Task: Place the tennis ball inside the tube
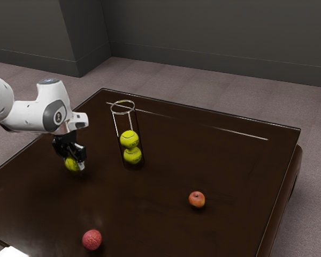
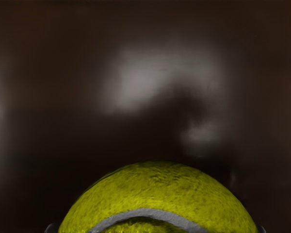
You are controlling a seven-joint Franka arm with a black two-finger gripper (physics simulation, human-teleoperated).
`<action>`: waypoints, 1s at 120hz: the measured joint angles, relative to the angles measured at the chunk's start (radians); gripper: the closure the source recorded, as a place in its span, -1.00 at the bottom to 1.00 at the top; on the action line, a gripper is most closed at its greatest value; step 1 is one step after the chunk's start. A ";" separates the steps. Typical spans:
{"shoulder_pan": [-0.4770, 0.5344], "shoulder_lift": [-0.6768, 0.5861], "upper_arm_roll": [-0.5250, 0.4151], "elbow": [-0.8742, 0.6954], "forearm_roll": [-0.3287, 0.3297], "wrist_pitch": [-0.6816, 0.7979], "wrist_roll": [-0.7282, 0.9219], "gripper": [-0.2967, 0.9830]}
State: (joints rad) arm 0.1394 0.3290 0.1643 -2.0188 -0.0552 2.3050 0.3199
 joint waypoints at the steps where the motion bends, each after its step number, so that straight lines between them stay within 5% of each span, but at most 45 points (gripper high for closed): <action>1: 0.000 -0.006 0.000 0.001 0.001 -0.004 -0.001 0.14; 55: -0.009 -0.206 -0.132 0.286 0.036 -0.420 -0.032 0.47; 120: -0.030 -0.035 -0.267 0.582 0.042 -0.549 -0.024 0.47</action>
State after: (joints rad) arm 0.1090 0.2938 -0.1031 -1.4370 -0.0136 1.7555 0.2957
